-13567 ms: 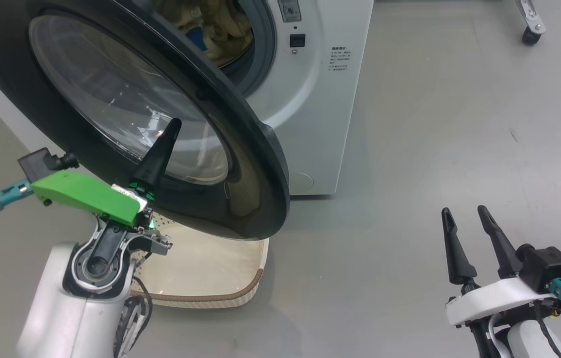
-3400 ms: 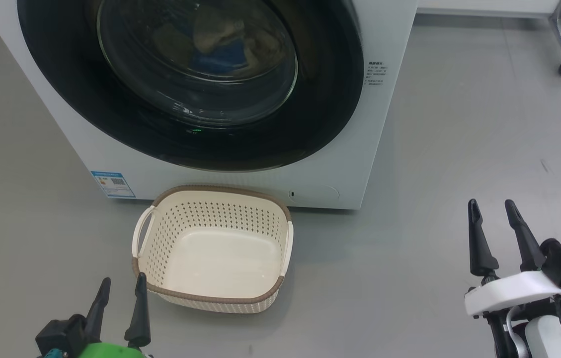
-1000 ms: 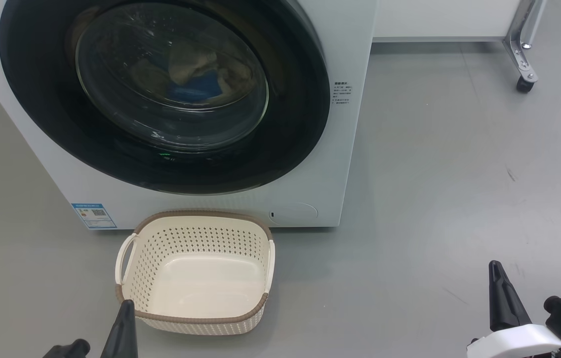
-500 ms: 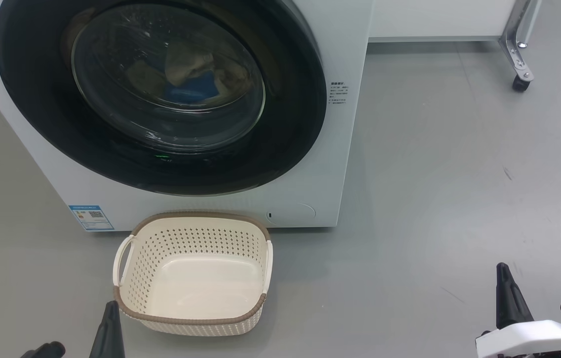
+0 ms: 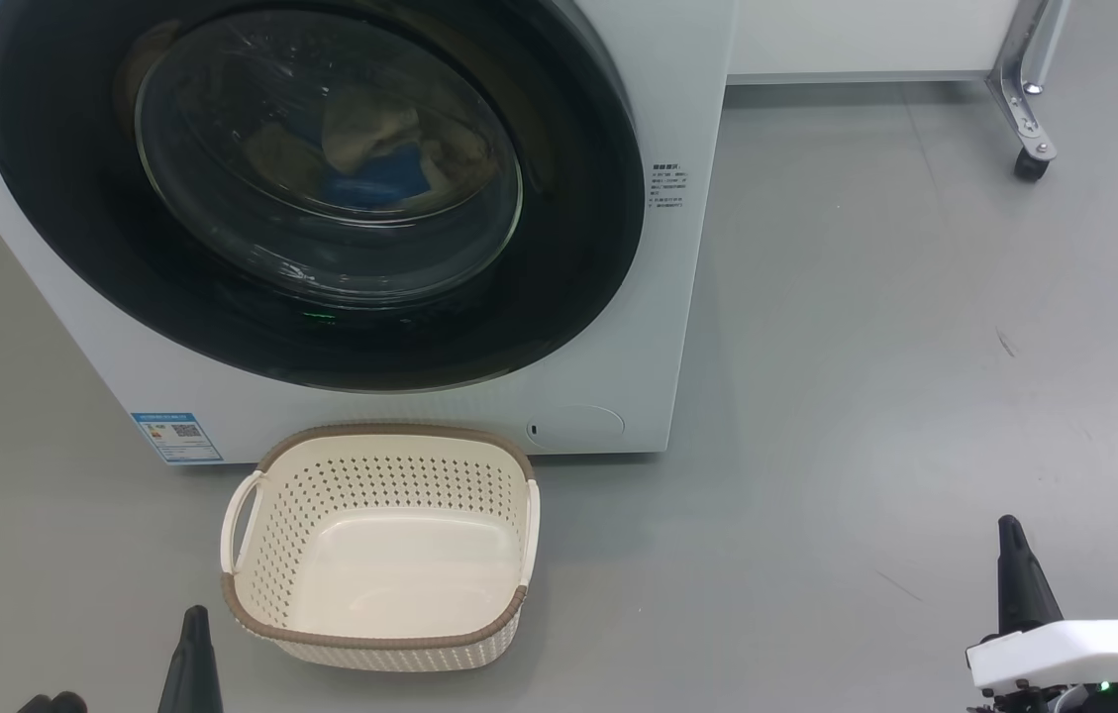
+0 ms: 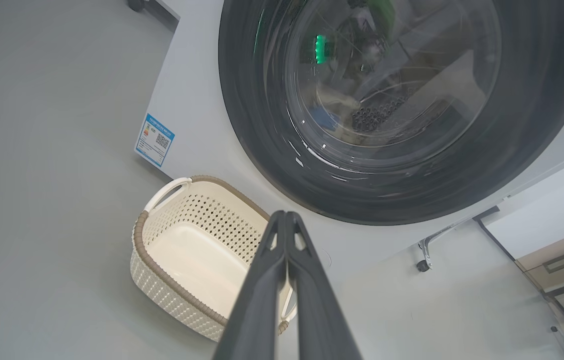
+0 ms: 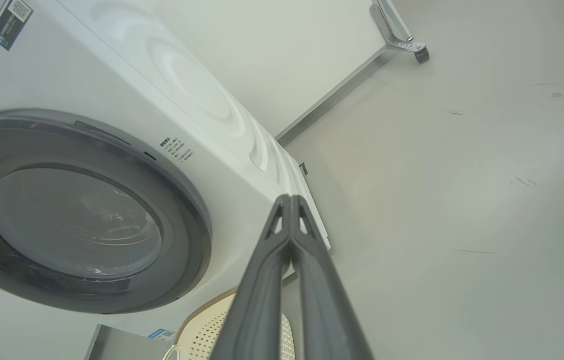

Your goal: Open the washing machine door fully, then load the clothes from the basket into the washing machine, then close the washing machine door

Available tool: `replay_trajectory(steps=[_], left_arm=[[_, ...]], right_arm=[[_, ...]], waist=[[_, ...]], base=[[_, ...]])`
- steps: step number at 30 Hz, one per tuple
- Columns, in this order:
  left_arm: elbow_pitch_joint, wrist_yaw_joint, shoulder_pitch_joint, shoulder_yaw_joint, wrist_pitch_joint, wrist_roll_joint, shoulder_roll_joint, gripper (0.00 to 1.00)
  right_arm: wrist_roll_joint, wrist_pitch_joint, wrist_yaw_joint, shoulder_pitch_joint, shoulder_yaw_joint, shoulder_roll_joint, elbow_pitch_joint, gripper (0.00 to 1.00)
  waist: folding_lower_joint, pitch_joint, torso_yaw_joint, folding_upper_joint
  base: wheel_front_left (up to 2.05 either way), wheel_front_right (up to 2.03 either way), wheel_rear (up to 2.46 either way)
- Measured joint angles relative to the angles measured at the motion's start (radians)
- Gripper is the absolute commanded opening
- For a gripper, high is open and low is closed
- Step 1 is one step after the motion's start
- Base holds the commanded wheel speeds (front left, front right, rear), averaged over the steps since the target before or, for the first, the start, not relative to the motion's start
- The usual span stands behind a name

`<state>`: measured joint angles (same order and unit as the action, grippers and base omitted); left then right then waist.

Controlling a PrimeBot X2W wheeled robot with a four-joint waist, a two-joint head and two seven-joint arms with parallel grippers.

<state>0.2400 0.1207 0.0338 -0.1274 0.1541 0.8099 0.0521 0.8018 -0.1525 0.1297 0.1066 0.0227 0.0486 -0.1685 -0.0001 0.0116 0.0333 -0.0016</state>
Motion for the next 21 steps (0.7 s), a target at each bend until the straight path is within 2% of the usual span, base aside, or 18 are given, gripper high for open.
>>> replay_trajectory(steps=[21], left_arm=[[0.001,0.000,-0.020,0.037,-0.066,0.291,0.015,0.00]], right_arm=[[0.291,0.070,-0.007,-0.052,0.010,0.014,-0.030,0.00]], waist=[[0.0000,-0.003,-0.011,0.0000]], base=[[0.00,0.00,0.00]])
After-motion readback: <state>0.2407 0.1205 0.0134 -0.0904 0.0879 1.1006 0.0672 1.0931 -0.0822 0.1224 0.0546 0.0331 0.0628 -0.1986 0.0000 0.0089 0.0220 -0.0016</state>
